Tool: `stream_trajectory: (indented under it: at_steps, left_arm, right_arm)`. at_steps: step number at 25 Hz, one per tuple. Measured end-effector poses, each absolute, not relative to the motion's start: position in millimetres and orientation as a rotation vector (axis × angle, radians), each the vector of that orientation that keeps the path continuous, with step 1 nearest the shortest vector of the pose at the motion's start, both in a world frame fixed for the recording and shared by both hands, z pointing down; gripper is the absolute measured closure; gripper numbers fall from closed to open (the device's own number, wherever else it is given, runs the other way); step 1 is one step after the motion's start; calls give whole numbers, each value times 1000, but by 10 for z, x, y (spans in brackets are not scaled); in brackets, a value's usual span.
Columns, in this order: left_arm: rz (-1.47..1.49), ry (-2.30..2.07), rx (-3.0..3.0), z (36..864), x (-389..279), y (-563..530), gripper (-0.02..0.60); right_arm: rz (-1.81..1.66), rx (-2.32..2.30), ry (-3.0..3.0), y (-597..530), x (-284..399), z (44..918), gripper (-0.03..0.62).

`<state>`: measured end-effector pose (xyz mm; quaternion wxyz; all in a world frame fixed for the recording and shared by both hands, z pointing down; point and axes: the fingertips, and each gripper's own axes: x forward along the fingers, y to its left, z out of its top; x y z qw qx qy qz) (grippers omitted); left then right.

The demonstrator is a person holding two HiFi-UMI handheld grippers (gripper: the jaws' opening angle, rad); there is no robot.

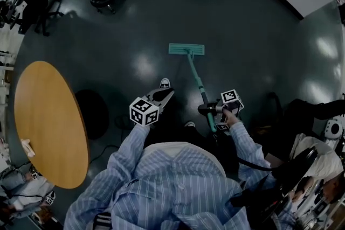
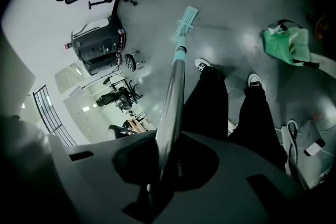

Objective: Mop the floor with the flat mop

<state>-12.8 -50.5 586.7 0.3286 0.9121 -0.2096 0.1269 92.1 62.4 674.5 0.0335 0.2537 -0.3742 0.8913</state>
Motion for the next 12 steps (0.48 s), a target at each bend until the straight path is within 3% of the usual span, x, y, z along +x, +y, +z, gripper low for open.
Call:
stream_trajectory:
  at_steps: [12]
  left_arm:
    - [349, -539, 2340, 6089, -443, -1804, 566]
  right_arm:
    - [2717, 878, -1167, -1659, 918, 6988, 542]
